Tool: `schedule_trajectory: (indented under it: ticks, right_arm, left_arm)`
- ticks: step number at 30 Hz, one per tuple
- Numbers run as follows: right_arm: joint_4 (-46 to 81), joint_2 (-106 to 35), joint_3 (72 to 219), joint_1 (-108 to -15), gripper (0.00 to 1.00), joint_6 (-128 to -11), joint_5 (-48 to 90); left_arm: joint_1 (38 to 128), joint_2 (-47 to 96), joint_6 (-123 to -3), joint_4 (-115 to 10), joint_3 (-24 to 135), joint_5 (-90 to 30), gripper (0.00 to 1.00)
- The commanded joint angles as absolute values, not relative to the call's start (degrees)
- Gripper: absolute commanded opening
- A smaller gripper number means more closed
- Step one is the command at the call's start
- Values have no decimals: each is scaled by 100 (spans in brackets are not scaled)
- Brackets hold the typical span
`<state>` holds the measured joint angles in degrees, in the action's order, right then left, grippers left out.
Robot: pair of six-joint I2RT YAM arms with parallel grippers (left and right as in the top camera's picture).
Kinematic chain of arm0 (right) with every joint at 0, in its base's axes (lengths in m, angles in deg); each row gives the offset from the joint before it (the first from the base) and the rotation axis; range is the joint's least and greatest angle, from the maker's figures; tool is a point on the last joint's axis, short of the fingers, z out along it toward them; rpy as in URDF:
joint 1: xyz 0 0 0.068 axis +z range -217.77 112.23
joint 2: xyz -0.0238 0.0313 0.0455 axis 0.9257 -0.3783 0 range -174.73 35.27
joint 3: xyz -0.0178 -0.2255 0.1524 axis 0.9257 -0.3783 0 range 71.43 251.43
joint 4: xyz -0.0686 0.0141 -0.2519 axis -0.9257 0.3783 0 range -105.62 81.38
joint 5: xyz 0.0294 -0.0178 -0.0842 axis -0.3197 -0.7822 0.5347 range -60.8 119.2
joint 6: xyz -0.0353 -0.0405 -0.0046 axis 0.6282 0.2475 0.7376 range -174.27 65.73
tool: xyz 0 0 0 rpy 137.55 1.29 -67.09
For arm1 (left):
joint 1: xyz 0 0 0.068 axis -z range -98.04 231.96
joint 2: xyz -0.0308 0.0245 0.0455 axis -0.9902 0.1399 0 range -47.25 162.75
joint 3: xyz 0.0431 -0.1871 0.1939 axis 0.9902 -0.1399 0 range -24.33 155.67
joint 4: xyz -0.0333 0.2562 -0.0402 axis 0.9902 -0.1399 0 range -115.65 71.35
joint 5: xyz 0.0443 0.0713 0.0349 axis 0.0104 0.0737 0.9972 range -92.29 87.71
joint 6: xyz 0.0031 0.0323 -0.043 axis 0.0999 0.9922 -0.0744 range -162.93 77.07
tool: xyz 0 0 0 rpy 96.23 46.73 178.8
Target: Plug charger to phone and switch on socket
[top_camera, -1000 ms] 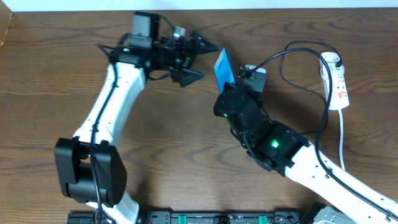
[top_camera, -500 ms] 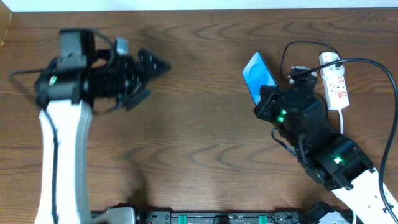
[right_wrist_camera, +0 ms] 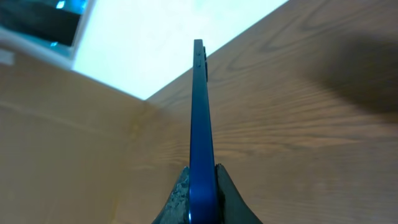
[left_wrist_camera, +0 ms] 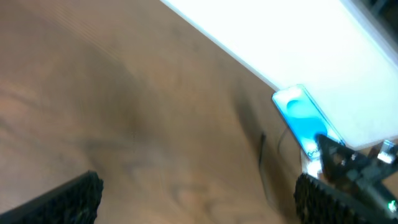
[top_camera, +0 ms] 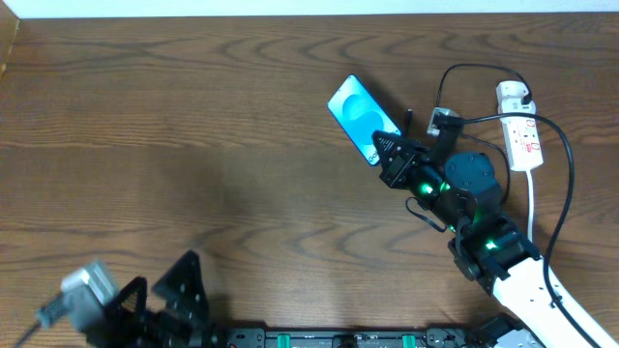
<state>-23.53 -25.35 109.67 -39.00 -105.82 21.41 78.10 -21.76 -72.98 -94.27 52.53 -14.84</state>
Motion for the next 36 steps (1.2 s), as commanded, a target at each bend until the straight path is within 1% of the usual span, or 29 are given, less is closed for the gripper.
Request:
schedule_trajectory:
  ticks: [1, 4, 6, 7, 9, 12, 14, 18, 20, 22, 24, 26, 30, 36]
  right_arm:
    - [-2781, -2572, 10989, -3943, 1, -10654, 1787]
    - [-2853, -2592, 10989, -3946, 1, -10656, 1787]
    - [-2860, -2585, 10989, -3946, 1, -10670, 1734]
    - [-2857, -2585, 10989, -3946, 1, -10735, 1671]
    - [-2851, -2585, 10989, -3946, 1, -10855, 1496]
    - [-2849, -2587, 10986, -3939, 1, -10895, 1225]
    - [-2842, -2600, 10986, -3917, 1, -10892, 1221]
    - [-2916, -2747, 10986, -3917, 1, -11264, 1348]
    - [-2976, -2880, 10986, -3904, 1, -11627, 1452]
    - [-3144, -3062, 10986, -3865, 1, -11966, 1490]
    - [-3465, -3298, 10986, -3777, 1, -12339, 1487]
    - [-3828, -3499, 10986, -3664, 1, -12567, 1466]
    - [-4545, -3822, 10986, -3382, 1, -12606, 1470]
    - [-4698, -3923, 10986, -3165, 1, -12608, 1470]
  left_arm:
    - [7812, -3026, -8235, -8664, 4075, -763, 98]
    - [7812, -3343, -8808, -7877, 3030, -724, 98]
    - [7812, -3321, -9236, -7099, 2182, -885, 98]
    - [7812, -3242, -9505, -6522, 1695, -1130, 98]
    - [7812, -2989, -10025, -5184, 846, -1924, 98]
    - [7812, -2187, -11123, -2487, -338, -3338, 98]
    - [7817, -1479, -11944, -892, -841, -3985, 98]
    - [7828, 32, -12886, 1583, -1073, -5047, 98]
    - [7924, 768, -13157, 3213, -1070, -5427, 98]
    - [8094, 1481, -13496, 4726, -1055, -5618, 98]
    - [8295, 2093, -13855, 5703, -1038, -5698, 98]
    - [8501, 2591, -14084, 6109, -1033, -5714, 98]
    - [8877, 3267, -14185, 6142, -1033, -5707, 98]
    - [9080, 3435, -14318, 6199, -1027, -5244, 98]
